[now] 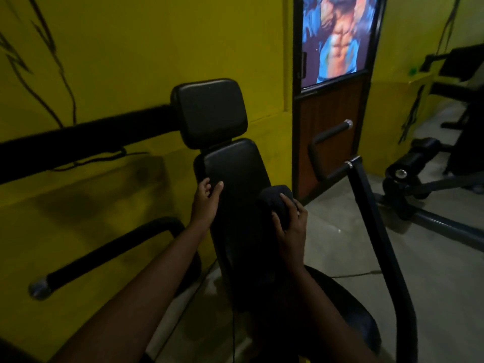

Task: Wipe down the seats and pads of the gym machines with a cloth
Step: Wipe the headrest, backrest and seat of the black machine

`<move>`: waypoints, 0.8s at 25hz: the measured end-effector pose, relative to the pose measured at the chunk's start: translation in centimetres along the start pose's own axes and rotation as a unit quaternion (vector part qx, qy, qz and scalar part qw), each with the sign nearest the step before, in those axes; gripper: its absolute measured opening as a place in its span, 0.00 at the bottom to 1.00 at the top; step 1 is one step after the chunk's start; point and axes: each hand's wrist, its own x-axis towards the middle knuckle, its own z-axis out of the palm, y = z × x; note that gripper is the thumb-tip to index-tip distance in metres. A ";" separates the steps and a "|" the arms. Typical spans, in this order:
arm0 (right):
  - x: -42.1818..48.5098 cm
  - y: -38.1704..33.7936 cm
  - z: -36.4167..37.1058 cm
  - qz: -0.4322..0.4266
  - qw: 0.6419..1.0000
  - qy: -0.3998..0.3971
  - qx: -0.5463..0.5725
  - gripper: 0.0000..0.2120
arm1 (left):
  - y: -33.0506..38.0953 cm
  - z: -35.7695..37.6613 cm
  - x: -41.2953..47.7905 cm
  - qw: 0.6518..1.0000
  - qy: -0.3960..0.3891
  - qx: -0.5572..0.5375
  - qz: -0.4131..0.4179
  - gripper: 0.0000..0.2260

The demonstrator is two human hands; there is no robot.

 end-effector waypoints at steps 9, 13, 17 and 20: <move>13.5 5.2 11.7 -0.054 0.998 0.012 0.043 0.21 | -4.4 0.3 17.9 0.991 0.130 0.038 -0.004 0.29; 17.4 5.6 18.9 -0.097 0.995 -0.006 0.024 0.22 | -7.0 1.1 21.4 0.996 0.081 -0.027 0.000 0.28; 17.1 6.1 25.4 -0.205 0.972 0.001 -0.117 0.22 | -8.5 1.2 22.2 0.989 0.083 -0.118 0.037 0.34; 18.8 7.1 26.0 -0.257 0.948 0.019 -0.189 0.23 | -8.7 1.2 22.3 0.990 0.070 -0.113 0.035 0.38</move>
